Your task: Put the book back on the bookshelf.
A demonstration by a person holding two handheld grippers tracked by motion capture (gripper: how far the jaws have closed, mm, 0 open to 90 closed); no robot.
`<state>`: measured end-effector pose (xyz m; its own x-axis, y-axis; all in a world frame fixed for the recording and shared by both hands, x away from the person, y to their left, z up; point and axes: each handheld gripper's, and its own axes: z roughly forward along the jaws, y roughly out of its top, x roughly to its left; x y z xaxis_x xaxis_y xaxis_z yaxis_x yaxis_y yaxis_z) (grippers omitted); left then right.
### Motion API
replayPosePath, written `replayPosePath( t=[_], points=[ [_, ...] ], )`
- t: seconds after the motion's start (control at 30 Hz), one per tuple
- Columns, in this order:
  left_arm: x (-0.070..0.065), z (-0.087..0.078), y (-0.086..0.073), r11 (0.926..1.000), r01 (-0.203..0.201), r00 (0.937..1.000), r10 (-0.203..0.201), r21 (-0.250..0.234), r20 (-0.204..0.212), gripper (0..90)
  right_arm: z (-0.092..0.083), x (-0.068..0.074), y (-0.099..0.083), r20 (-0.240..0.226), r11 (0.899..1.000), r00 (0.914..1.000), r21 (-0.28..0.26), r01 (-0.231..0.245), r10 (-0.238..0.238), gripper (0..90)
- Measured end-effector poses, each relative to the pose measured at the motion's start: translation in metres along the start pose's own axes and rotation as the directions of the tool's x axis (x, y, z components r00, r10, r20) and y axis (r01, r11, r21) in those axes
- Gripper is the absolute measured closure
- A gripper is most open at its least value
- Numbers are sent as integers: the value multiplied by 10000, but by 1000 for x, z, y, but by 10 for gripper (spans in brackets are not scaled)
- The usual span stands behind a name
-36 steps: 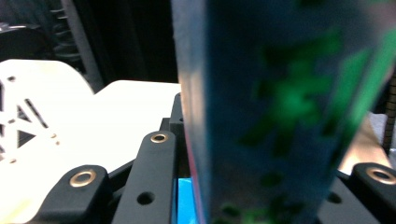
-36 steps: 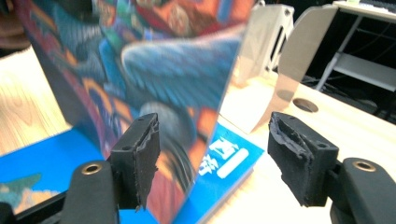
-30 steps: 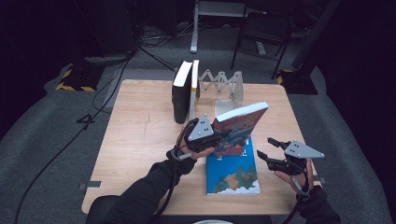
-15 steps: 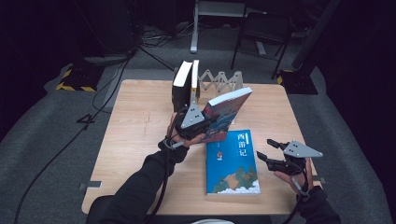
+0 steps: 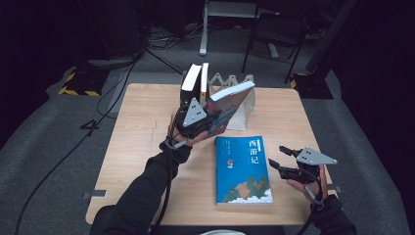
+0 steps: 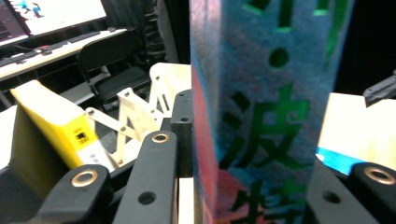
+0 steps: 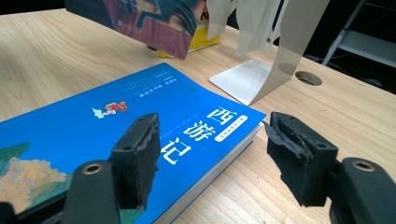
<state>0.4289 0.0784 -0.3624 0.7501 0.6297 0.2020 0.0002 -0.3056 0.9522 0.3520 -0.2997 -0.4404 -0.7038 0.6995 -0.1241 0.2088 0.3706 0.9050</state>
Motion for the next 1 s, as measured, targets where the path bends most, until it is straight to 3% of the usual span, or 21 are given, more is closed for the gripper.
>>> replayPosePath(
  t=[0.17,0.4,0.6,0.8,1.0],
  points=[
    [6,0,-6,9998,186,9993,-186,-4,-327,740,1,0,0,-6,10000,10000,6,2,-2,349],
    [12,5,-28,9993,377,9972,-377,-11,-640,740,1,0,-1,-46,10000,10000,10,51,-51,350],
    [21,8,-46,9953,969,9884,-956,51,-1179,739,2,2,-1,-55,9998,9998,99,198,-197,352],
    [25,6,-58,9885,1507,9818,-1512,-137,-1148,738,2,2,-1,-54,9998,9998,67,187,-187,353],
    [25,0,-65,9886,1504,9832,-1494,22,-1044,736,3,3,-1,0,9997,9998,158,198,-198,356]
  ],
)
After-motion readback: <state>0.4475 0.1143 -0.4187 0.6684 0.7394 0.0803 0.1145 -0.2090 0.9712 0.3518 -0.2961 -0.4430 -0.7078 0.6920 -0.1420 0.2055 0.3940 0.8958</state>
